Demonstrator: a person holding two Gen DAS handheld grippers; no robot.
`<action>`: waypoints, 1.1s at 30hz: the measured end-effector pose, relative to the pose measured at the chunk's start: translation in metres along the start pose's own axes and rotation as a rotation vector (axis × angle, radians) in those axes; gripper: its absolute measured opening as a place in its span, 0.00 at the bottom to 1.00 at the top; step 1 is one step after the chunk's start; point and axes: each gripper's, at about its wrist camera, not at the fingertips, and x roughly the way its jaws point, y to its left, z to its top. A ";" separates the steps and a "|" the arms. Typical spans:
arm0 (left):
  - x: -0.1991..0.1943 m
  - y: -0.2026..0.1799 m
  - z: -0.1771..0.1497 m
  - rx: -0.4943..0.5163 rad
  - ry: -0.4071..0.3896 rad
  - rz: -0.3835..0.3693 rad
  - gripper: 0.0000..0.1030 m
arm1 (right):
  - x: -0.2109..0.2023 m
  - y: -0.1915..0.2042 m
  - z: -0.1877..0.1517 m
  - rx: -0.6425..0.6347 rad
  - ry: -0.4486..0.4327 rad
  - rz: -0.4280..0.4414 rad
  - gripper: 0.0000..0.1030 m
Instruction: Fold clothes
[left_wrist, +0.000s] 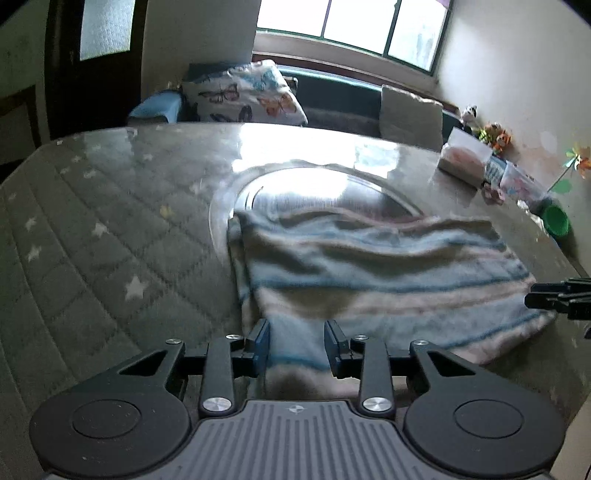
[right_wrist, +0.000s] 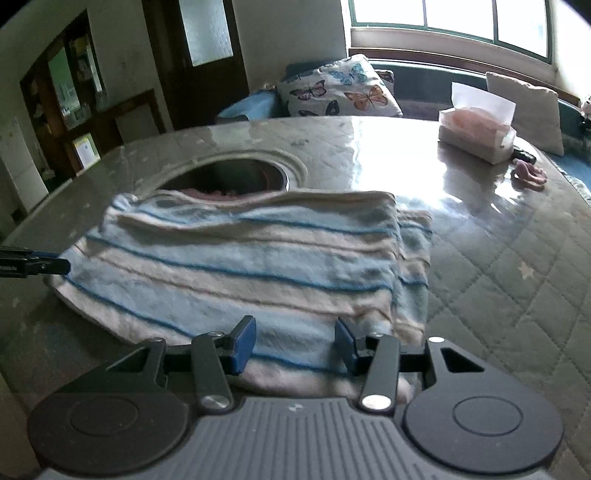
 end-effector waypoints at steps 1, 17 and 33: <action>0.002 -0.001 0.004 0.002 -0.008 0.003 0.34 | 0.002 0.001 0.004 -0.006 -0.009 -0.005 0.46; 0.062 -0.091 0.013 0.226 0.050 -0.190 0.32 | 0.075 0.049 0.077 -0.125 -0.011 0.102 0.28; 0.067 -0.092 0.006 0.264 0.058 -0.241 0.31 | 0.155 0.088 0.097 -0.183 0.048 0.031 0.18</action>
